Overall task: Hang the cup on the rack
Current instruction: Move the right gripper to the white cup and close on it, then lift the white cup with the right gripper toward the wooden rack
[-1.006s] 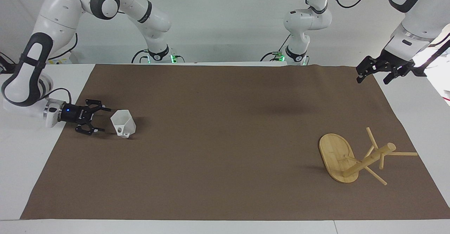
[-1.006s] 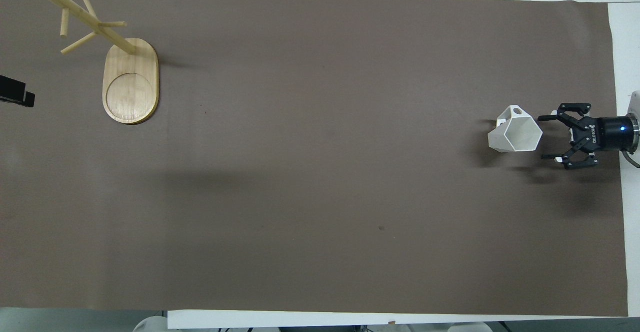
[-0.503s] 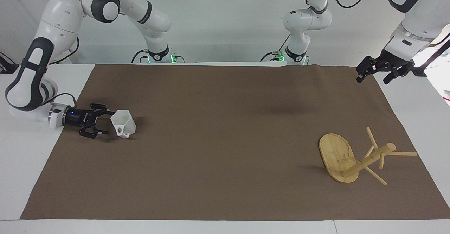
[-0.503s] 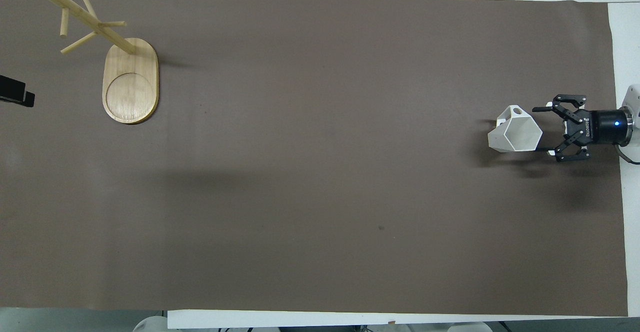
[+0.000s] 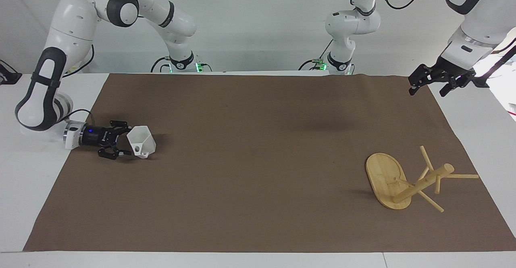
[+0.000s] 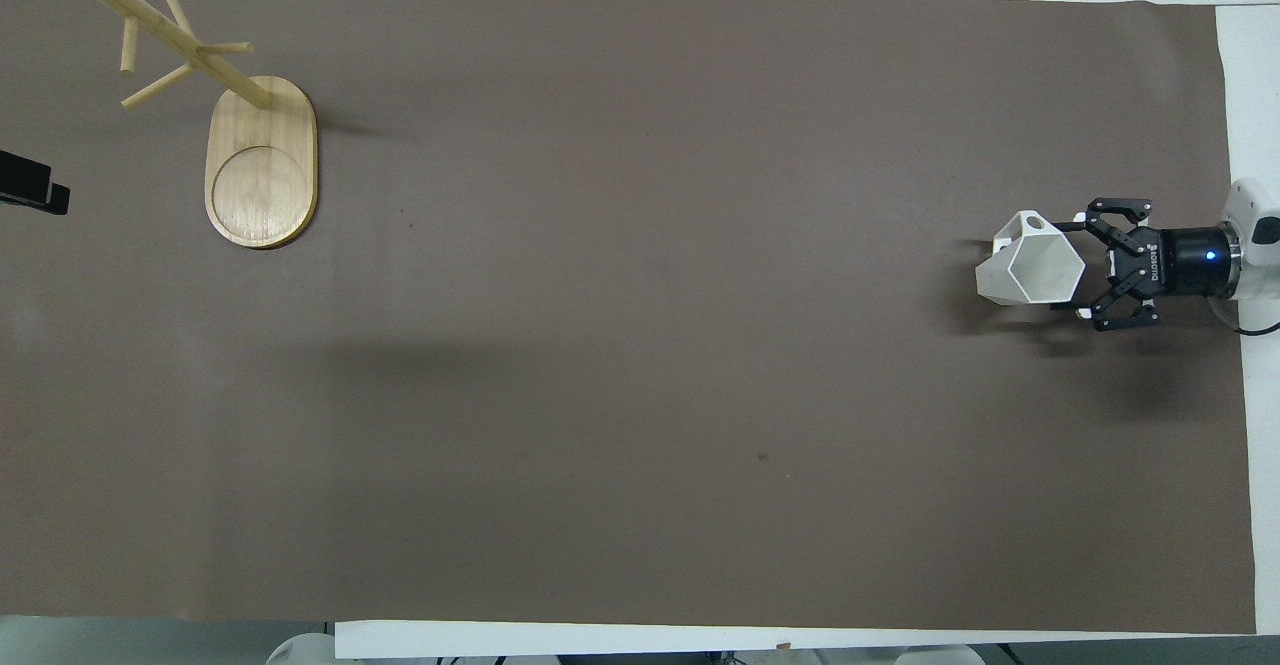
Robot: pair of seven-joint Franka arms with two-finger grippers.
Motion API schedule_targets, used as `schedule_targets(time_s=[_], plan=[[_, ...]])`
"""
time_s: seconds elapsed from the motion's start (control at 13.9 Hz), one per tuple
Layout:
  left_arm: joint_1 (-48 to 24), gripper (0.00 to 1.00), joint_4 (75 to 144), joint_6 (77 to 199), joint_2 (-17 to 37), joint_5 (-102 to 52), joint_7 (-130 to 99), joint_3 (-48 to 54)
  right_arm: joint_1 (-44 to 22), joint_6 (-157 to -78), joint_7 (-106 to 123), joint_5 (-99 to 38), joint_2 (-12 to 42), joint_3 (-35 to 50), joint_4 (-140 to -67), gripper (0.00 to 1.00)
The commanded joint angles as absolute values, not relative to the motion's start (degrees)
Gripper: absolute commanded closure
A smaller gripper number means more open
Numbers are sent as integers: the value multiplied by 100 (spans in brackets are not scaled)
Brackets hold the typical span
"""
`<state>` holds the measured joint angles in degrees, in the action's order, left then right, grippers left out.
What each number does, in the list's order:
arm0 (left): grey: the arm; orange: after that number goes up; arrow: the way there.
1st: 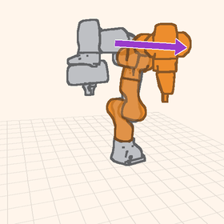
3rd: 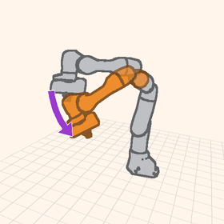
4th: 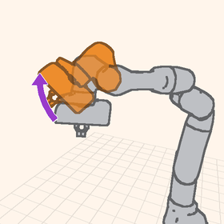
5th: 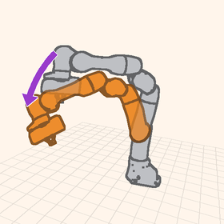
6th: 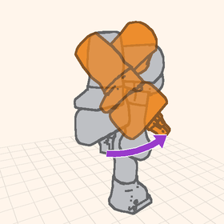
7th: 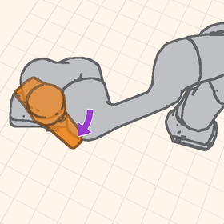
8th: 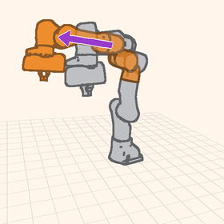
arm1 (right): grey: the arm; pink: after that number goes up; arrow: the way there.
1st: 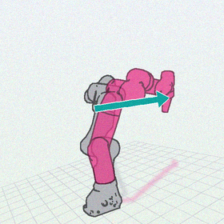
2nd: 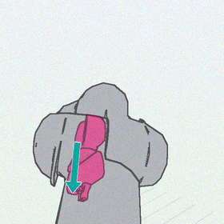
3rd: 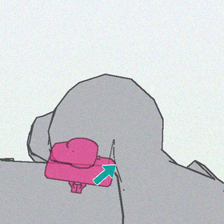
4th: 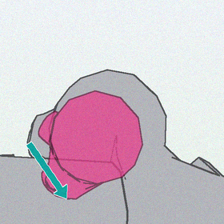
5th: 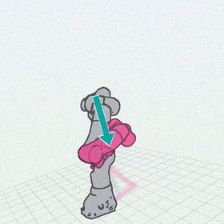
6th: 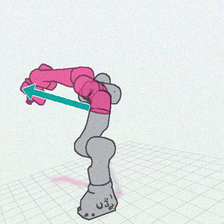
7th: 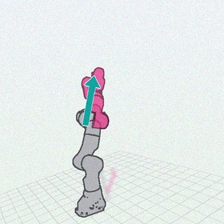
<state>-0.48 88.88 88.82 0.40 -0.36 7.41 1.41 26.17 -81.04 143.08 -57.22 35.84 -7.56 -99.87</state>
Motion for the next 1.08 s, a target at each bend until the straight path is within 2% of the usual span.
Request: schedule_targets(time_s=[0.0,0.5,0.57,0.65,0.72,0.86,0.93,1.01], plan=[[0,0,8965,8851,-18,70,738,185,2505,-8253,14571,-5845,3489,-765,-10291,0],[0,0,8965,8851,-18,70,738,185,2391,-8244,14713,-5906,3480,-756,-10345,0],[0,0,8965,8851,-26,70,738,185,2391,-8235,14713,-5906,3480,-765,-10345,12],[0,0,8965,8851,-18,70,730,185,2391,-8227,14713,-5898,3472,-756,-10345,37],[0,0,8965,8851,-18,70,729,185,2321,-8235,14704,-5897,3472,-756,-10336,54],[0,0,8965,8851,-18,70,738,185,2145,-8235,14652,-5897,3472,-756,-10327,70],[0,0,8965,8851,-18,70,738,185,1936,-8235,14530,-5906,3437,-747,-10327,74],[0,0,8965,8851,-18,70,738,185,1620,-8227,14302,-5924,3289,-747,-10327,75]])
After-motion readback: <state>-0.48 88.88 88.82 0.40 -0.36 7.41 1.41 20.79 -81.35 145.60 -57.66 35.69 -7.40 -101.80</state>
